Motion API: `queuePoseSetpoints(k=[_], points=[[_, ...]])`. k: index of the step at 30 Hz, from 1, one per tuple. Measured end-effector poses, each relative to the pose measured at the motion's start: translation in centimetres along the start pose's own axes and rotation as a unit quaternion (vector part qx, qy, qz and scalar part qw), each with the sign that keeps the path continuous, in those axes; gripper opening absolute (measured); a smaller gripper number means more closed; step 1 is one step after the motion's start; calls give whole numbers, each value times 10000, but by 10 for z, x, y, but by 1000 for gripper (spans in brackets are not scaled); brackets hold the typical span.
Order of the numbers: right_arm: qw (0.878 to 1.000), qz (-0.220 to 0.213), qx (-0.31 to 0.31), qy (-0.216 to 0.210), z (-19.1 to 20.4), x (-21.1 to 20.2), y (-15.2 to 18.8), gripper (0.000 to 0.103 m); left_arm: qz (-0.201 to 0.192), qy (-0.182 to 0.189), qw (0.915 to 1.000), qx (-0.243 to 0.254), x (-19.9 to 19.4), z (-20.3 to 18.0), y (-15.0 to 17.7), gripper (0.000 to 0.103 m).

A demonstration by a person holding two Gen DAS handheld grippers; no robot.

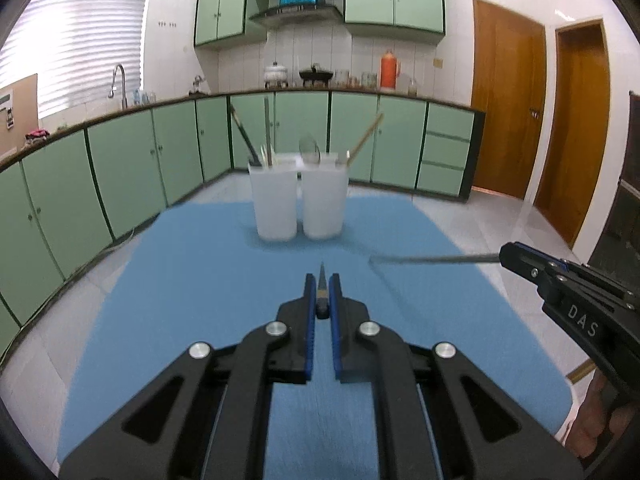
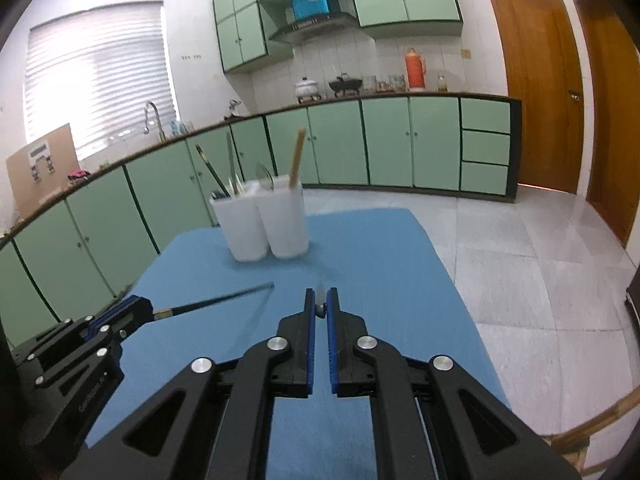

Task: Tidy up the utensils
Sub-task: 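Grasp the black gold-banded chopstick with left gripper while right grasps the grey chopstick, then lift both chopsticks and lower them upright into the white holder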

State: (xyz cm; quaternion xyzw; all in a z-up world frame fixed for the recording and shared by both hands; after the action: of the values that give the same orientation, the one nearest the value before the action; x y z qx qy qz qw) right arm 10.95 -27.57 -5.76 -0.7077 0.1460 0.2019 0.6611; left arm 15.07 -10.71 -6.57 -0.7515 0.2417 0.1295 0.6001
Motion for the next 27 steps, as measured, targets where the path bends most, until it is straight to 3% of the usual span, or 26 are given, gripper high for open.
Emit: queuePoseSetpoints(k=[11,27], points=[[9989,-289,6,-361,-4,-8,-62,6,-355,217,9991,-32,-10,-7,-63,5],[9963,-475,-487,-523,13,14,-126,5,-493,423,9978,-134,2,-10,-109,5]])
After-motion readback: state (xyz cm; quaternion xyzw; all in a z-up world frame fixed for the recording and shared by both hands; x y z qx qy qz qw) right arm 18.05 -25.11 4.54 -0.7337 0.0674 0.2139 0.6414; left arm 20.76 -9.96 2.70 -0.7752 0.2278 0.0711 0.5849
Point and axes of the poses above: each gripper's, at about its wrist camera, not at the fingertips, and x roughly the way its jaws point, z to its left, y to its underside, the point moved 4 cm from there along x, roughly the way its jaws point, and after that the axes turned 15 degrees about -x, right-handed, at the moved point
